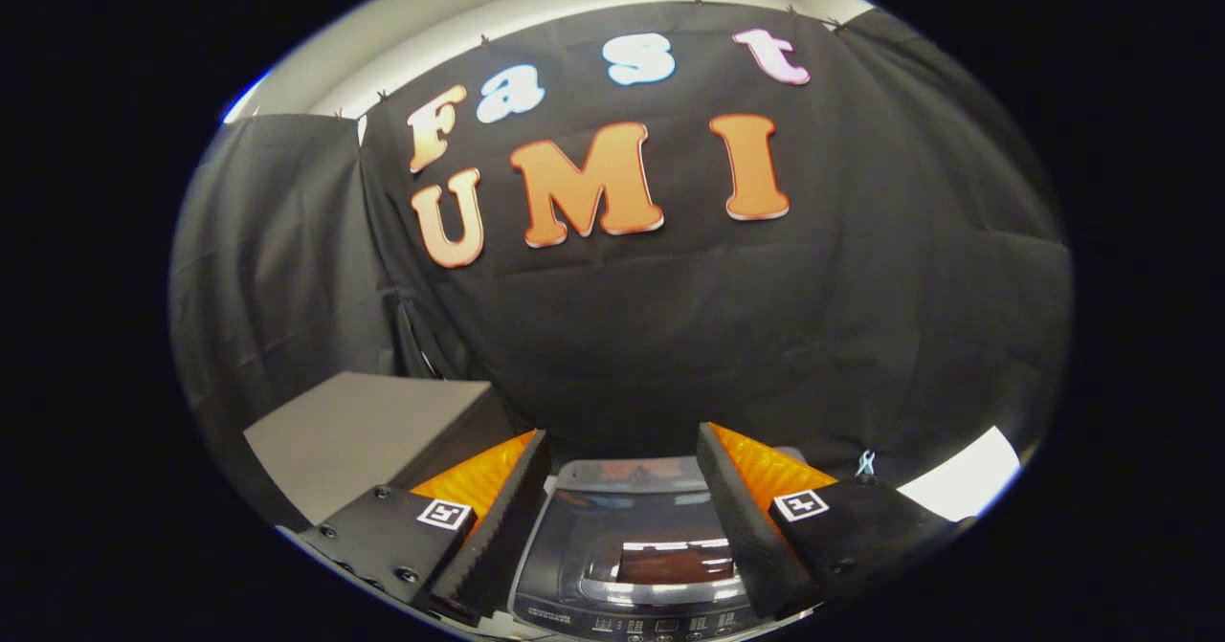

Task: Put the clothes into the washing machine and then close the washing machine lid.

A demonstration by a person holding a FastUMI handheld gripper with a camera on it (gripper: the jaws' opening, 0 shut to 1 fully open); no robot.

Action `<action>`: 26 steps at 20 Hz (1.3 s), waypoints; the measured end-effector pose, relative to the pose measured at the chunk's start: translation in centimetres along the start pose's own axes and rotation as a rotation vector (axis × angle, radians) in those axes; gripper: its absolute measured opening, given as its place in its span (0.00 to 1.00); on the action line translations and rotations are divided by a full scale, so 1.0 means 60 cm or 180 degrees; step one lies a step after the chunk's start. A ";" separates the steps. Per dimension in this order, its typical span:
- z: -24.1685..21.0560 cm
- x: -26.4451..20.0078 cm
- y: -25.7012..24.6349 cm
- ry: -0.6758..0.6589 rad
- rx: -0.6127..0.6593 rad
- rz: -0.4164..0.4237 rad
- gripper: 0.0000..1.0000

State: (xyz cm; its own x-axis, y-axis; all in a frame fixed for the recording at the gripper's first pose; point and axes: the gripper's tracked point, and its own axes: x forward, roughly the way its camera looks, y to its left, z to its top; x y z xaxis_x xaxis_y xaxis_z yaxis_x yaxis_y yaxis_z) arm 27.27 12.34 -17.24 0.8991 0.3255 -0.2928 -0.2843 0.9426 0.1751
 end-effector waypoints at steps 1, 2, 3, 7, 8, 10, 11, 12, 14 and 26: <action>0.026 -0.017 0.003 -0.0085 -0.0027 0.0019 0.99; 0.051 -0.034 0.004 -0.0168 -0.0066 0.0038 0.99; 0.075 -0.054 0.005 -0.0241 -0.0109 0.0041 0.99; 0.147 -0.120 -0.004 -0.0463 -0.0099 0.0039 0.99; 0.163 -0.135 -0.006 -0.0513 -0.0084 0.0033 0.99; 0.189 -0.163 -0.016 -0.0604 -0.0112 0.0007 0.99; 0.198 -0.175 -0.023 -0.0633 -0.0141 -0.0018 0.99; 0.205 -0.186 -0.028 -0.0653 -0.0165 -0.0045 0.99; 0.215 -0.208 -0.037 -0.0684 -0.0224 -0.0085 0.98; 0.227 -0.277 -0.087 -0.0707 -0.0169 -0.0219 0.98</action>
State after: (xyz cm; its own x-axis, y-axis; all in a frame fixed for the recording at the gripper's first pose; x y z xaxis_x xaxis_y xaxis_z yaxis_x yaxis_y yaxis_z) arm 18.32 1.01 -0.48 0.9664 0.2416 -0.0874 -0.2316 0.9665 0.1104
